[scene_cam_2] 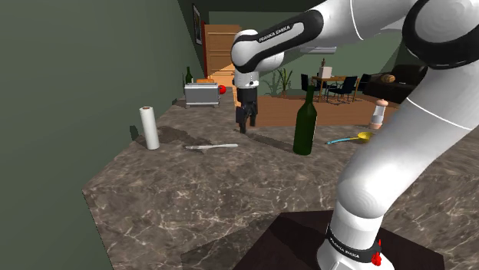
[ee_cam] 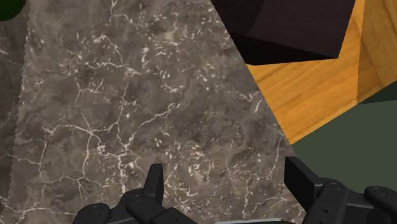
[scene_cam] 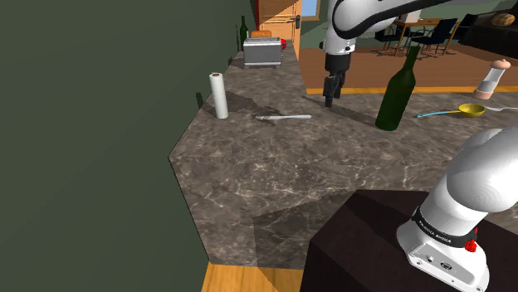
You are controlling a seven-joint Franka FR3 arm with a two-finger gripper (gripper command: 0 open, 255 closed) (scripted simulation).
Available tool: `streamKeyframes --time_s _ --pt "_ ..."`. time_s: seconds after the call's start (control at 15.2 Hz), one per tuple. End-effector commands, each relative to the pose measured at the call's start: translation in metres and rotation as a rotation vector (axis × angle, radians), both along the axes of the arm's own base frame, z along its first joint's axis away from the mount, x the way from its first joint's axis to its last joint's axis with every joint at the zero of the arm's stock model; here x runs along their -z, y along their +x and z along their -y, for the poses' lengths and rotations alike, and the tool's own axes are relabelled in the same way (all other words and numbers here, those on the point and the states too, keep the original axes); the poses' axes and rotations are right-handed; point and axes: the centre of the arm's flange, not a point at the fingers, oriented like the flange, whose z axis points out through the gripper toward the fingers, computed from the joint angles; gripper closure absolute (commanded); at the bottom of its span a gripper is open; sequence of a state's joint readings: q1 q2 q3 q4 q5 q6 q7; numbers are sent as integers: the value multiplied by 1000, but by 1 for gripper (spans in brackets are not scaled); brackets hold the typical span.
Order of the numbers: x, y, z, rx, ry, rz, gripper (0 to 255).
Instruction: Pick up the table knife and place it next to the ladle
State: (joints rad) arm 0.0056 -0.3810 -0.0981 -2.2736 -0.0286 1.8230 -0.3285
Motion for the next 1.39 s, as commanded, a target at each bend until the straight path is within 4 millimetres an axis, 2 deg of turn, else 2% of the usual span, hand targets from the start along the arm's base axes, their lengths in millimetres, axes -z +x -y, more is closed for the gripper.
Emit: streamKeyframes --time_s 0.0,0.59,1.19,1.32 --pt "12 22 10 -53 -3 3 0" --pt "61 124 35 -279 -11 14 0" --pt "110 229 37 -504 -19 24 0" --pt "117 235 37 -516 -19 25 0"
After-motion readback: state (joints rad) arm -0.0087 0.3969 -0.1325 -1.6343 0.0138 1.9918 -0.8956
